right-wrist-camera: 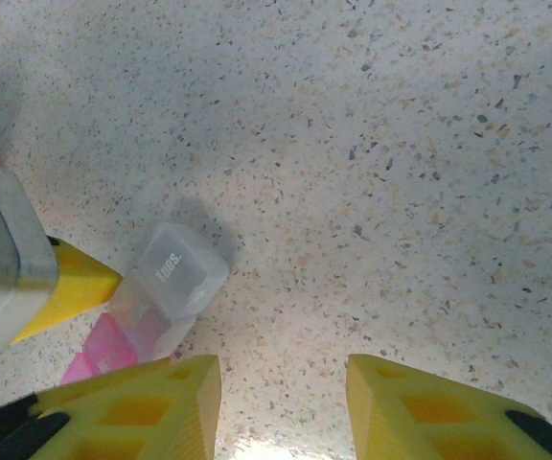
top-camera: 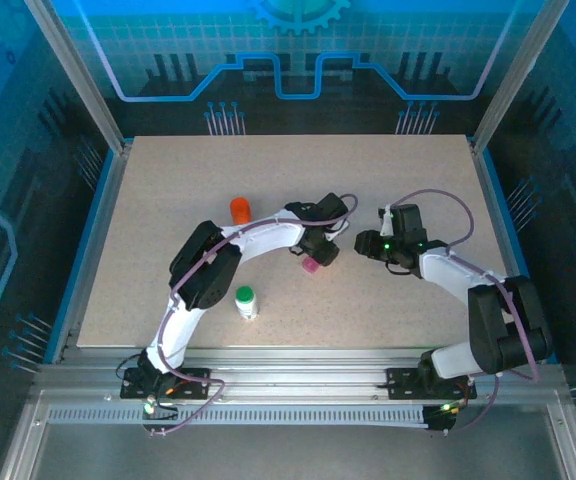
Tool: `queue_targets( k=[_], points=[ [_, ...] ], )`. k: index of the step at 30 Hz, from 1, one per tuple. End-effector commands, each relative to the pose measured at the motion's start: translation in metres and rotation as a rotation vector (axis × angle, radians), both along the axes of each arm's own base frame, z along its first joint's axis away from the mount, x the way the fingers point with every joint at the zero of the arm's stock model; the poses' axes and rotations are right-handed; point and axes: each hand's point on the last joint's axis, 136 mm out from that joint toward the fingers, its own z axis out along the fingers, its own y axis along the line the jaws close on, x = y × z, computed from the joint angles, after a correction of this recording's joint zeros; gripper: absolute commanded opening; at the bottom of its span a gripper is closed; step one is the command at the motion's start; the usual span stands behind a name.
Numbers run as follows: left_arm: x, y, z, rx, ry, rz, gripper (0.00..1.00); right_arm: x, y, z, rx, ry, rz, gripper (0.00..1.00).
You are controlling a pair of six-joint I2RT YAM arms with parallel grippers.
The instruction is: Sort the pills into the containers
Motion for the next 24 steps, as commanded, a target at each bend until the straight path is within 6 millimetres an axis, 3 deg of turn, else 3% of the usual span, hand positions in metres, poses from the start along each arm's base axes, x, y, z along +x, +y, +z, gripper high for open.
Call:
queue_targets(
  k=[1, 8, 11, 16, 24],
  points=[
    [-0.004, -0.004, 0.023, -0.057, -0.024, -0.036, 0.61, 0.0, -0.006, 0.0, -0.004, -0.005, -0.004, 0.41],
    [-0.01, 0.004, 0.065, -0.182, -0.06, 0.015, 0.61, 0.007, 0.009, -0.003, 0.026, 0.029, 0.072, 0.41],
    [-0.014, 0.017, 0.073, -0.199, -0.055, 0.061, 0.64, 0.013, 0.021, -0.009, 0.042, 0.052, 0.128, 0.42],
    [-0.017, 0.045, 0.069, -0.172, -0.005, 0.191, 0.64, 0.033, 0.039, -0.011, -0.002, 0.041, 0.234, 0.45],
    [-0.023, 0.056, 0.053, -0.129, 0.024, 0.239, 0.63, 0.042, 0.068, -0.028, -0.029, 0.095, 0.399, 0.51]
  ],
)
